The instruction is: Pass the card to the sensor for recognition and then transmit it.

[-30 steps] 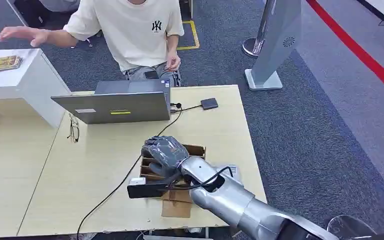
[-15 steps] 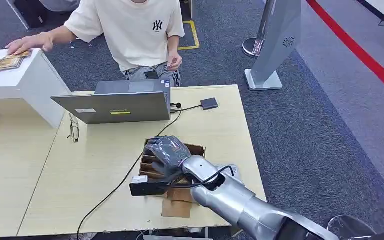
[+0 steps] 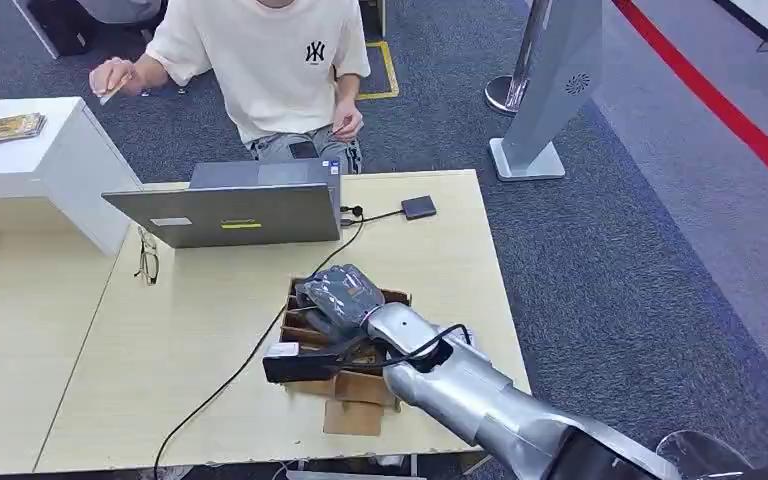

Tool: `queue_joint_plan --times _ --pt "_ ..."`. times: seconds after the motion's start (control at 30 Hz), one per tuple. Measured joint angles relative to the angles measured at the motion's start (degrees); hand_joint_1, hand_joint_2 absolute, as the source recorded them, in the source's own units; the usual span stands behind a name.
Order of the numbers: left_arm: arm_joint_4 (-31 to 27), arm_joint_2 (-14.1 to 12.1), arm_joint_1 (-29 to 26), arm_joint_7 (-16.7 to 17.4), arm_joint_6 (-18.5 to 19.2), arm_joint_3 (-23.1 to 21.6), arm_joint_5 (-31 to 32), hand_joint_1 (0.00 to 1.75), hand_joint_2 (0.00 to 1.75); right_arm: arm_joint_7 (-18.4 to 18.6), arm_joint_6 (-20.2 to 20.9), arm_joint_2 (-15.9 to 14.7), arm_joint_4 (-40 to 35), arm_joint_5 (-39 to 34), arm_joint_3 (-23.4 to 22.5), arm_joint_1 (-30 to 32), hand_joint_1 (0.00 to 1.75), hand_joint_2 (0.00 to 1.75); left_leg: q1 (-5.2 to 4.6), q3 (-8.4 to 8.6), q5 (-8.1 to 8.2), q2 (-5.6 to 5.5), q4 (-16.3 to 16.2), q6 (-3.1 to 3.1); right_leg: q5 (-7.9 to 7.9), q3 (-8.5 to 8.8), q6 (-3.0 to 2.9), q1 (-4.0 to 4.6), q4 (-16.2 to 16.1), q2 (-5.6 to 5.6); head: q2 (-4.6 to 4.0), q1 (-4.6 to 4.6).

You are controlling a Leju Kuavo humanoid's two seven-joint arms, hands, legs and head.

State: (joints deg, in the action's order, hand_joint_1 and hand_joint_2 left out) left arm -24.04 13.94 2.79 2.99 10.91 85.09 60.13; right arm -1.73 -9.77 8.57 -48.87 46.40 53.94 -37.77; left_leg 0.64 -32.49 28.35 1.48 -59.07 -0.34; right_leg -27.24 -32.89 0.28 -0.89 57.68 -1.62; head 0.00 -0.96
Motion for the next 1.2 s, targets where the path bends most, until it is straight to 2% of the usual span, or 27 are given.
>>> queue_joint_plan --times 0.1,0.2,0.43,0.57,0.9,1.2 --pt "-0.3 0.2 0.0 0.1 0.3 0.0 -0.2 0.0 0.0 0.0 0.2 0.1 0.2 -0.2 -0.1 -0.1 1.71 1.75 0.0 0.0 0.0 0.0 0.0 0.0 0.0 0.0 0.0 0.0 0.0 0.0 0.0 0.0" --pt "-0.7 0.3 0.0 0.1 0.5 0.0 -0.3 0.0 0.0 -0.3 0.1 0.1 0.5 -0.9 -0.3 -0.1 1.73 1.75 0.0 0.0 0.0 0.0 0.0 0.0 0.0 0.0 0.0 0.0 0.0 0.0 0.0 0.0" --pt "-1.1 0.5 0.0 0.4 0.5 0.0 -0.5 0.0 0.0 -0.9 1.1 0.2 0.6 -3.4 -1.3 -0.1 1.75 1.75 0.0 0.0 0.0 0.0 0.0 0.0 0.0 0.0 0.0 0.0 0.0 0.0 0.0 0.0" --pt "-1.3 0.5 0.0 0.4 0.6 0.0 -0.5 0.0 0.0 -2.6 2.0 0.2 0.6 -6.9 -2.6 -0.1 1.71 1.75 0.0 0.0 0.0 0.0 0.0 0.0 0.01 0.0 0.0 0.0 0.0 0.0 0.0 0.0" --pt "-1.4 0.5 -0.1 0.3 0.6 0.0 -0.8 0.0 0.0 -6.5 5.1 -0.6 -2.4 -18.3 -9.9 0.1 1.75 1.75 0.0 0.0 0.0 0.0 0.0 0.0 0.02 -0.02 -0.02 0.0 0.0 0.0 0.0 0.0" --pt "-1.4 0.5 -0.4 -0.6 0.5 0.0 -0.8 0.0 0.0 -10.4 10.7 -2.5 -7.5 -29.6 -17.1 1.6 1.71 1.75 0.0 0.0 0.0 0.01 0.0 0.0 0.02 -0.03 -0.02 0.0 0.0 0.01 0.0 0.0"
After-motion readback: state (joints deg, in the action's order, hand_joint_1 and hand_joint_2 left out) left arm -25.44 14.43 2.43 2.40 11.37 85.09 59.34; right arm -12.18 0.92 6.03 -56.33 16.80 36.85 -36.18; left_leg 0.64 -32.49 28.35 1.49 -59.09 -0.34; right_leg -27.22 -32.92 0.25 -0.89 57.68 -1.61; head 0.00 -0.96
